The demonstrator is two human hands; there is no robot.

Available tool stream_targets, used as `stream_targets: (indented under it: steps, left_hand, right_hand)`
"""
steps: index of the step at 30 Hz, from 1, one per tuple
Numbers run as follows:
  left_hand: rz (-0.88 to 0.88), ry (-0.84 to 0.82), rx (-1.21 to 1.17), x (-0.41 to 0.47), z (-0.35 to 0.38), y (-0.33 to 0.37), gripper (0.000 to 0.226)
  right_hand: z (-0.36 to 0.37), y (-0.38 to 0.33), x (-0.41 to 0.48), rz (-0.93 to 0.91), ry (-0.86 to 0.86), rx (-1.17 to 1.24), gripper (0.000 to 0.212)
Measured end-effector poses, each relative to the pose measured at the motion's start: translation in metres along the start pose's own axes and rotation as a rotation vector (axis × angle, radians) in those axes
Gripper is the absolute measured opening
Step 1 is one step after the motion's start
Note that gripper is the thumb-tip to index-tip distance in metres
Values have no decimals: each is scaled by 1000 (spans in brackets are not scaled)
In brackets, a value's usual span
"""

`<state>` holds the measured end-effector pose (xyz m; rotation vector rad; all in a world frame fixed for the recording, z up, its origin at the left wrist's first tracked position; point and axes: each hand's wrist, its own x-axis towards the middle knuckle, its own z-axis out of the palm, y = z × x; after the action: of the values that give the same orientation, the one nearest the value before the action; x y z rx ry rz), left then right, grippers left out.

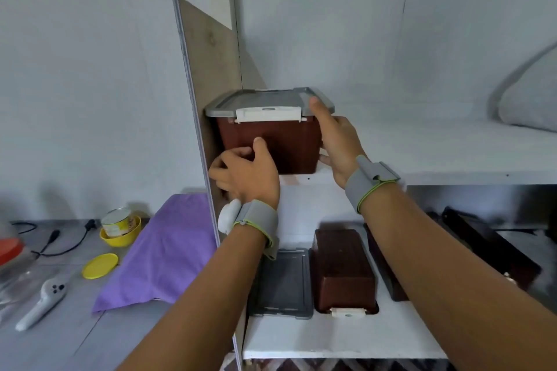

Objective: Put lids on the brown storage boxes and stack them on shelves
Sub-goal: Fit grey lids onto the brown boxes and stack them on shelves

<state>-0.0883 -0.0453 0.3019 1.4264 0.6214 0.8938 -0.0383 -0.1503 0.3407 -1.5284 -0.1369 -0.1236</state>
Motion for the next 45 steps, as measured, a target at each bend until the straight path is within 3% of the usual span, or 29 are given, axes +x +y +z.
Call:
stream_targets:
  steps: [2,3,6,10,18,21,25,27,31,38,40,45]
  left_hand:
    - [54,-9,-29,-9,2,-17,20]
    - [96,-32,-59,-14,1,-20,17]
    - [172,-200,-99,-29,7,-44,14]
    - [178,-388,-68,-47,22,-83,16]
    - [-111,-575,221,-73,45,-203,15]
    - [-303,-580,345,-77,46,-247,23]
    - [-624,-573,315,-86,45,-286,14]
    - [-747,-526,301,-85,47,-316,23]
    - [-932,-404,247,-78,47,-371,14]
    - [-1007,-234,115,-55,63,-435,43]
    - [-1036,-189,65,-49,70,-445,41]
    - [-1117,-171,-8,-37,80,-460,42]
  right_hand:
    - [-6,5,-5,-46,40,-45,79]
    - [-9,3,-10,-88,57,-56,69]
    - [-28,14,-20,-154,135,-61,39]
    - [-59,41,-31,-198,169,-101,25]
    - [-113,156,-35,25,167,-88,23]
    - [-126,214,-31,249,120,-144,22]
    - [-144,299,-29,561,63,-140,19]
    - [-150,342,-28,695,47,-114,17]
    - [-157,408,-31,879,59,-68,22]
    - [-153,472,-15,975,219,56,22]
    - [-151,480,-8,992,284,136,12]
    - [-149,491,4,990,361,190,20]
